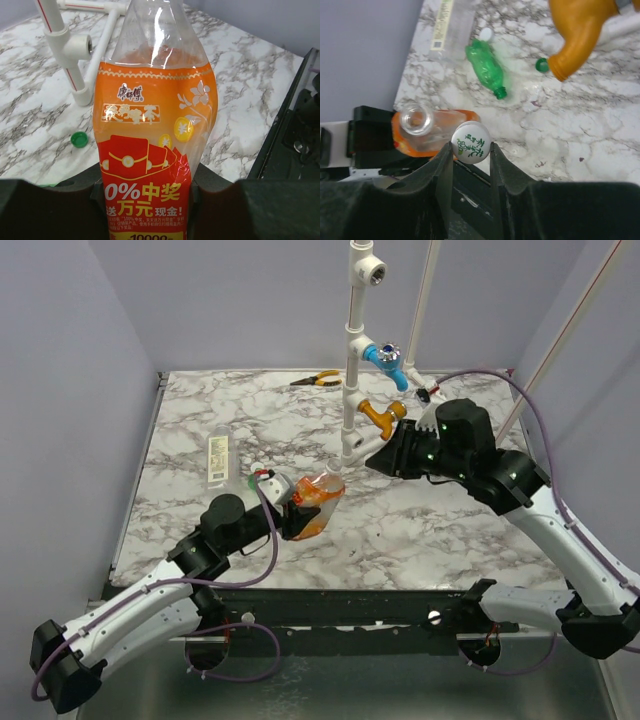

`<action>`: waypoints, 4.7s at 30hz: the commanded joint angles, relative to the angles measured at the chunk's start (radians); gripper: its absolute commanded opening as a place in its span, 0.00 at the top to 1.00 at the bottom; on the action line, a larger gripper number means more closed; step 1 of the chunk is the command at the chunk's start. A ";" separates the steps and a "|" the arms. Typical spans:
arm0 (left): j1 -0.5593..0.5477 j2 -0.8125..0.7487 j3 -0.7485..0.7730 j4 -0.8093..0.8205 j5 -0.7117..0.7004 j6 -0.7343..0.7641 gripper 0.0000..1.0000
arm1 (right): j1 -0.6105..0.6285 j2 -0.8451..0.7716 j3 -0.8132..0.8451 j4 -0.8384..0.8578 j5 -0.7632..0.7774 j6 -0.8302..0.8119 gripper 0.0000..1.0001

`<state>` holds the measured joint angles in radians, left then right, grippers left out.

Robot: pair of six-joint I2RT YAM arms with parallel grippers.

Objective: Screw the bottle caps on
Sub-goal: Screw the bottle cap onto the plastic bottle.

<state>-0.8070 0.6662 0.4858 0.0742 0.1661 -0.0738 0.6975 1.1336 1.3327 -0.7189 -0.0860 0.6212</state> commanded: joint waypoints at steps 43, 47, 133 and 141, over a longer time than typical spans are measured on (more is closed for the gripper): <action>-0.267 0.177 -0.108 0.538 -0.149 0.080 1.00 | -0.005 0.125 0.364 -0.395 -0.281 -0.055 0.80; -0.268 0.204 -0.105 0.576 -0.141 0.078 1.00 | -0.004 0.128 0.348 -0.403 -0.283 -0.060 0.81; -0.300 0.394 -0.068 0.866 -0.134 0.127 1.00 | 0.157 0.322 0.624 -0.661 -0.028 -0.035 0.73; -0.300 0.428 -0.069 0.868 -0.170 0.101 1.00 | 0.157 0.341 0.647 -0.694 0.002 -0.038 0.71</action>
<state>-1.0935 1.0786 0.3832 0.8322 0.0040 0.0467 0.8368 1.4380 1.9633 -1.3975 -0.0399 0.5499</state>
